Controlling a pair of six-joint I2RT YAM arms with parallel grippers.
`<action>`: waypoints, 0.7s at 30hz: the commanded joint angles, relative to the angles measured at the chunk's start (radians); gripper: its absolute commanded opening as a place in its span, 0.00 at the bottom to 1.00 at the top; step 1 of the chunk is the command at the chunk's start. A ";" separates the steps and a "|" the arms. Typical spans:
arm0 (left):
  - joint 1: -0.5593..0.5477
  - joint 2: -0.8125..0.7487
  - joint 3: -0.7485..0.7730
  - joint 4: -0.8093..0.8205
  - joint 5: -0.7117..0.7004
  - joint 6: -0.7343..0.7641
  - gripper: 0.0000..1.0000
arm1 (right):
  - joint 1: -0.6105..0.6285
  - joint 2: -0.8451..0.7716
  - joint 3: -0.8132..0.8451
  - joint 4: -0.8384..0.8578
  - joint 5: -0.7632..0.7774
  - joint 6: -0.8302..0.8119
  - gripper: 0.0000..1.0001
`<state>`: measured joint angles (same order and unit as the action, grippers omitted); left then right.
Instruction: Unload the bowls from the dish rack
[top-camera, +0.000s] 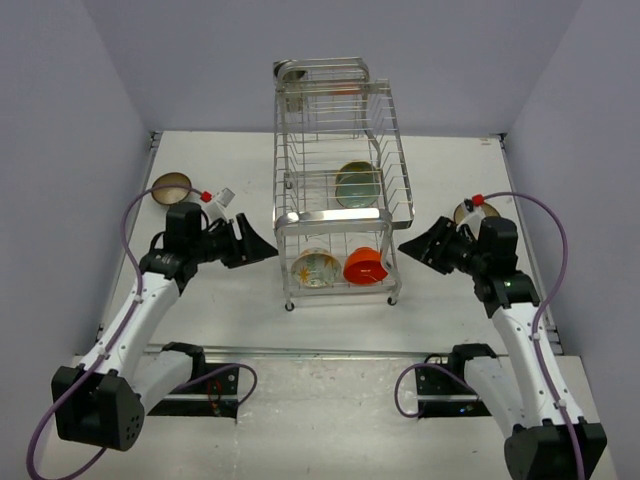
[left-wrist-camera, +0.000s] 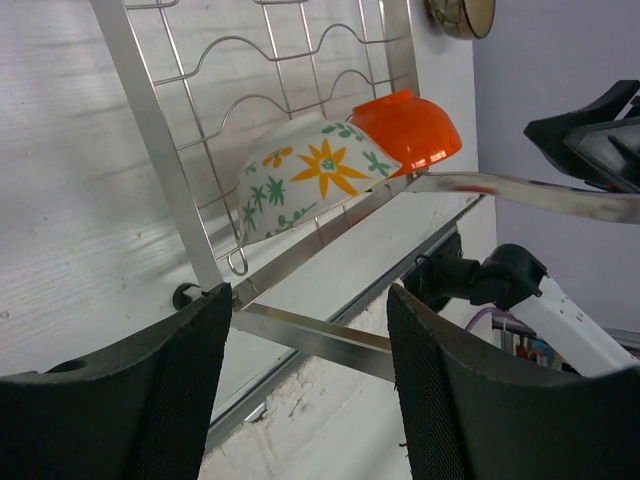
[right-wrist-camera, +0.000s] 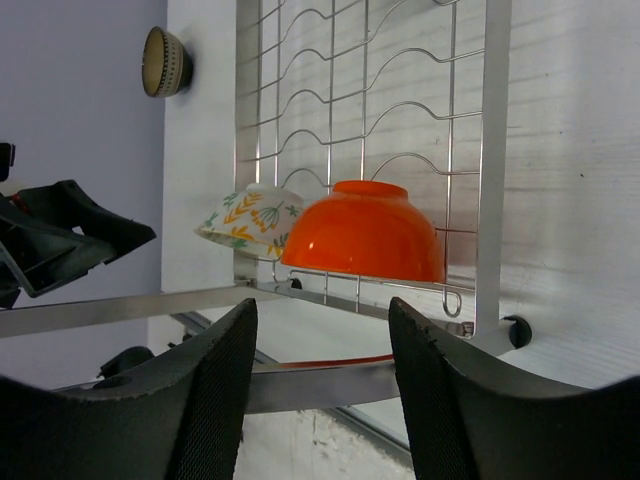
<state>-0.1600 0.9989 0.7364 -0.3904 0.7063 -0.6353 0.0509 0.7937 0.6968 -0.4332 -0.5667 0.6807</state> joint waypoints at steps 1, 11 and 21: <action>-0.006 0.004 -0.023 0.007 0.010 0.019 0.64 | -0.016 -0.047 0.004 0.025 0.013 -0.004 0.56; -0.012 0.083 -0.091 0.159 0.174 -0.127 0.64 | -0.019 -0.080 -0.008 0.005 0.028 -0.013 0.56; -0.026 -0.019 -0.199 0.557 0.154 -0.712 0.64 | -0.019 -0.142 -0.008 0.001 0.039 -0.003 0.56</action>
<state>-0.1726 1.0264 0.5598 -0.0513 0.8631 -1.0618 0.0380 0.6712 0.6903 -0.4404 -0.5346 0.6804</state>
